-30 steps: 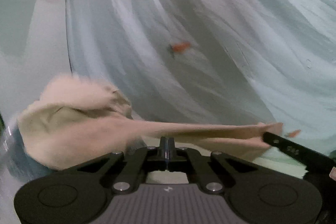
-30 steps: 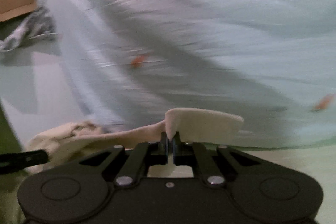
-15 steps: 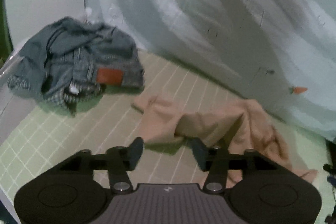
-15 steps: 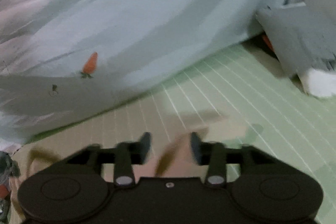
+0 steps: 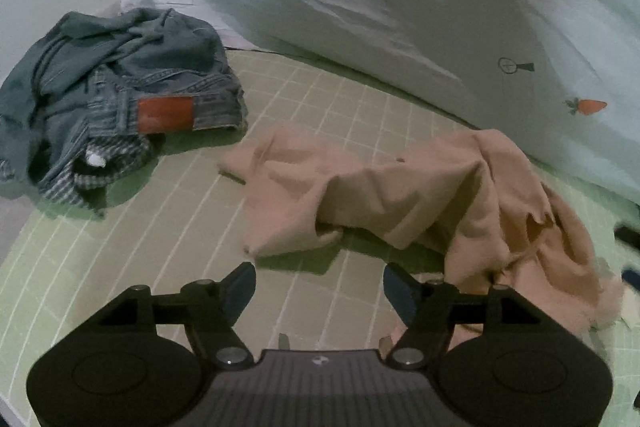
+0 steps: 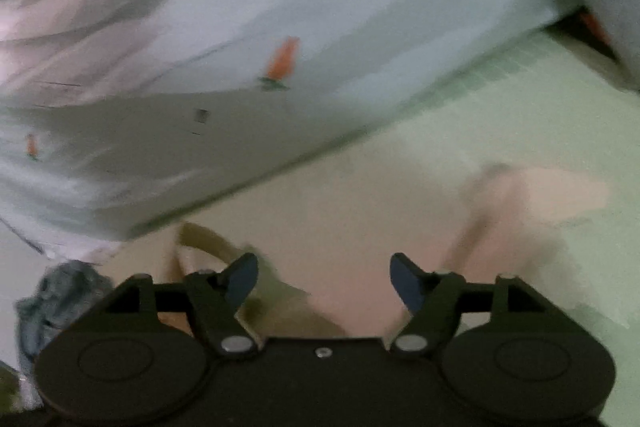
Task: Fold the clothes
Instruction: 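Lay the beige shirt on the open sheet and release both grippers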
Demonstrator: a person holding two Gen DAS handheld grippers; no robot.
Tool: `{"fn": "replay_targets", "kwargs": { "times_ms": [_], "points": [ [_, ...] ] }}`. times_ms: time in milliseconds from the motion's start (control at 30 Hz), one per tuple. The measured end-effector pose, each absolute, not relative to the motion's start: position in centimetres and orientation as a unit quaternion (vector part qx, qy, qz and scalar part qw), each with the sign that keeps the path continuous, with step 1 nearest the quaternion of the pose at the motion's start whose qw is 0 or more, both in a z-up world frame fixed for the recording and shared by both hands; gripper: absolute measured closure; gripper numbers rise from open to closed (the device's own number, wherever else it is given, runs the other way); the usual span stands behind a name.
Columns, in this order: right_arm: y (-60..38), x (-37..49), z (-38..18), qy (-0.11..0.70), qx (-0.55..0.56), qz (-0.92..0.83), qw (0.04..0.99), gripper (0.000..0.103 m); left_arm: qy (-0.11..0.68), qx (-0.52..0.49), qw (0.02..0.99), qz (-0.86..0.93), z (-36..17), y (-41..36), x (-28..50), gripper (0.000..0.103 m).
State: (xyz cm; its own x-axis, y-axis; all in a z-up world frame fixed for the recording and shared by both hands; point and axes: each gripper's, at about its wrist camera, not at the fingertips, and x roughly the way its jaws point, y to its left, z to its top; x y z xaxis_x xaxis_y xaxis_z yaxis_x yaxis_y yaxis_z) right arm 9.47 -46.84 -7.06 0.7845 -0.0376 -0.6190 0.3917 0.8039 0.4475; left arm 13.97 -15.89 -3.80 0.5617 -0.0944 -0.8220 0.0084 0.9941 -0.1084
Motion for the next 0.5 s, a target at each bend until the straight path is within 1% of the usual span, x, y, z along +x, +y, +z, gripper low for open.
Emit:
{"fn": "replay_targets", "kwargs": {
  "times_ms": [100, 167, 200, 267, 367, 400, 433, 467, 500],
  "points": [
    [-44.8, 13.4, -6.4, 0.317, 0.277, -0.087, 0.903, 0.027, 0.47, -0.05, 0.881, -0.03, -4.0, -15.8, 15.3, 0.031],
    [-43.1, 15.8, -6.2, 0.327, 0.265, -0.067, 0.905, 0.024, 0.47, -0.053, 0.881, -0.032, -4.1, -15.5, 15.7, 0.026],
    [-42.1, 16.9, -6.2, 0.334, 0.258, -0.057, 0.905, 0.023, 0.471, -0.056, 0.88, -0.032, -4.3, -15.3, 15.9, 0.026],
    [-40.4, 18.9, -6.7, 0.353, 0.249, -0.039, 0.901, 0.02, 0.477, -0.063, 0.876, -0.026, -4.8, -14.9, 16.3, 0.026],
    [-38.7, 20.6, -8.8, 0.404, 0.233, -0.04, 0.883, 0.021, 0.486, -0.081, 0.87, -0.012, -5.6, -14.1, 16.6, 0.026],
    [-38.4, 20.8, -9.6, 0.418, 0.223, -0.044, 0.879, 0.027, 0.487, -0.085, 0.869, -0.009, -5.8, -13.9, 16.6, 0.026],
    [-38.2, 20.5, -10.3, 0.427, 0.208, -0.043, 0.879, 0.053, 0.489, -0.088, 0.868, -0.004, -5.9, -13.7, 16.6, 0.026],
    [-38.1, 19.7, -10.6, 0.421, 0.194, -0.035, 0.885, 0.071, 0.49, -0.09, 0.867, 0.0, -5.9, -13.5, 16.5, 0.026],
    [-38.2, 18.8, -10.7, 0.412, 0.18, -0.025, 0.893, 0.085, 0.49, -0.092, 0.867, 0.003, -6.0, -13.4, 16.5, 0.026]
  ]
}}
